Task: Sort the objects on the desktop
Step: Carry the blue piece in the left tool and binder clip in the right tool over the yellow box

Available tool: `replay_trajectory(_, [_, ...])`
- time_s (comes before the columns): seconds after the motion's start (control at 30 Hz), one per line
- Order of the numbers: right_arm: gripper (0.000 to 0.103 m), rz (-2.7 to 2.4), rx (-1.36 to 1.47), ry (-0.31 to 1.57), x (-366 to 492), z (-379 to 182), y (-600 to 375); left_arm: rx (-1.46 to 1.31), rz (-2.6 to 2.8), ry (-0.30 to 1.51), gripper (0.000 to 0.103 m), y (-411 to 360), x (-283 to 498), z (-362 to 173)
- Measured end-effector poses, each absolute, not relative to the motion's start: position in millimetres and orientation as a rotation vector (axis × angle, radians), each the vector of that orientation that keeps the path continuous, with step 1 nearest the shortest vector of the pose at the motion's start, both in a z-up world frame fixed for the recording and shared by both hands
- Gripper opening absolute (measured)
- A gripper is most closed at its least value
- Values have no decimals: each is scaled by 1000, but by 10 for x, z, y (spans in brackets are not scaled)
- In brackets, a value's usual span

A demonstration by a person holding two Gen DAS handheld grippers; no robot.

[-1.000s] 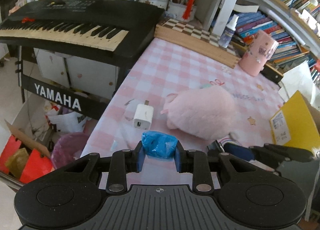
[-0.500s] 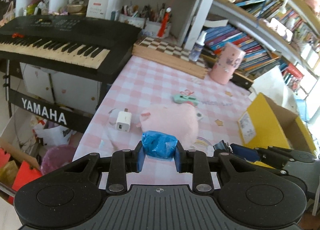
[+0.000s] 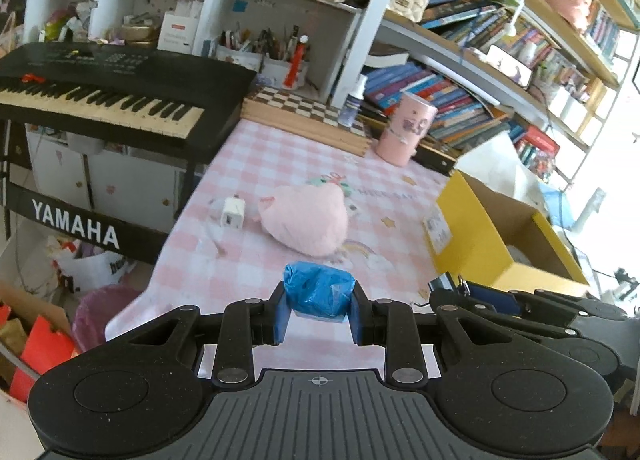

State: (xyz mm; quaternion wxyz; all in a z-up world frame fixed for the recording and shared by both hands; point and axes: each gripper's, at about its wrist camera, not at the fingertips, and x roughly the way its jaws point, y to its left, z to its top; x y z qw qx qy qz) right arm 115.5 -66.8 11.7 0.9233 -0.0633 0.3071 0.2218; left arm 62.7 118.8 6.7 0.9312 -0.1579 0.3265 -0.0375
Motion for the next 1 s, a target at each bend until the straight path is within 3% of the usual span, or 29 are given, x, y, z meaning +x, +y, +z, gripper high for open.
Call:
replay_trajectory(0.4, [25,256,-33,643,377,67,-1138,-242,-291,700,27,761,267,63])
replay_trajectory(1.0, [25,-65,102,674,-82,-6,-1997,-134,-578,747,27,-95,410,2])
